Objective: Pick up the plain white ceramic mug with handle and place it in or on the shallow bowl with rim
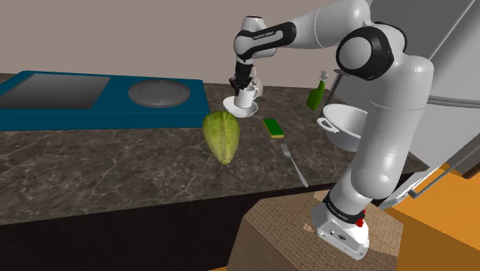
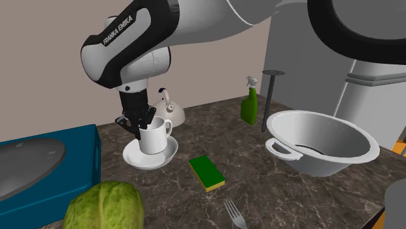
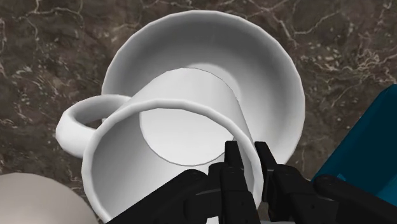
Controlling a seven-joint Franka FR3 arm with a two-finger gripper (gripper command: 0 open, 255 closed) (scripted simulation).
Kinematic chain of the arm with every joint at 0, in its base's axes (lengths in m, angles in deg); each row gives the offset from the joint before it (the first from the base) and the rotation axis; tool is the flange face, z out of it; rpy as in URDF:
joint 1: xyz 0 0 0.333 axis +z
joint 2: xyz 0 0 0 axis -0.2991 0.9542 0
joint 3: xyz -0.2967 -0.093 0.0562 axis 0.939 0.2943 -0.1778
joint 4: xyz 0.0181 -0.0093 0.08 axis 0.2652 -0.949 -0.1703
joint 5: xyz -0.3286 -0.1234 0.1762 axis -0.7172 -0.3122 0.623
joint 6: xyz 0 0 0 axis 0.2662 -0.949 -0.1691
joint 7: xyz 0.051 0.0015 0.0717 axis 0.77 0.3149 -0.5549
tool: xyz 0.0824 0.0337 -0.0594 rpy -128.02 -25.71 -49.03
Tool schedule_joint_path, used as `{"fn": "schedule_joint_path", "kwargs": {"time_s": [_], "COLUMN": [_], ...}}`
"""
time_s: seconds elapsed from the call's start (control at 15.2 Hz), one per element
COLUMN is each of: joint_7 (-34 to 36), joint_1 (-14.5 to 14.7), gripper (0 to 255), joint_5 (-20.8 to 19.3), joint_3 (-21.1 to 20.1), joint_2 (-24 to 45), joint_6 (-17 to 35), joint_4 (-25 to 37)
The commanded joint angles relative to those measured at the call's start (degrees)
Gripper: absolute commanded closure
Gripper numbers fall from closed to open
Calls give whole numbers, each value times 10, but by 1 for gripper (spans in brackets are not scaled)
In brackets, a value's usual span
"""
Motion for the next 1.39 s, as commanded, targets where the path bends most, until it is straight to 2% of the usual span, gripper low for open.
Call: {"fn": "schedule_joint_path", "kwargs": {"time_s": [0.0,0.13,0.2,0.53,0.79,1.32], "joint_7": [0,0,0,0,4,4], "joint_1": [0,0,0,0,2,2], "gripper": [255,255,0,0,0,0], "joint_5": [0,0,0,0,-6,-6], "joint_3": [0,0,0,0,2,2], "joint_2": [0,0,0,0,-23,-23], "joint_6": [1,1,1,0,-64,-64], "joint_4": [0,0,0,0,41,41]}}
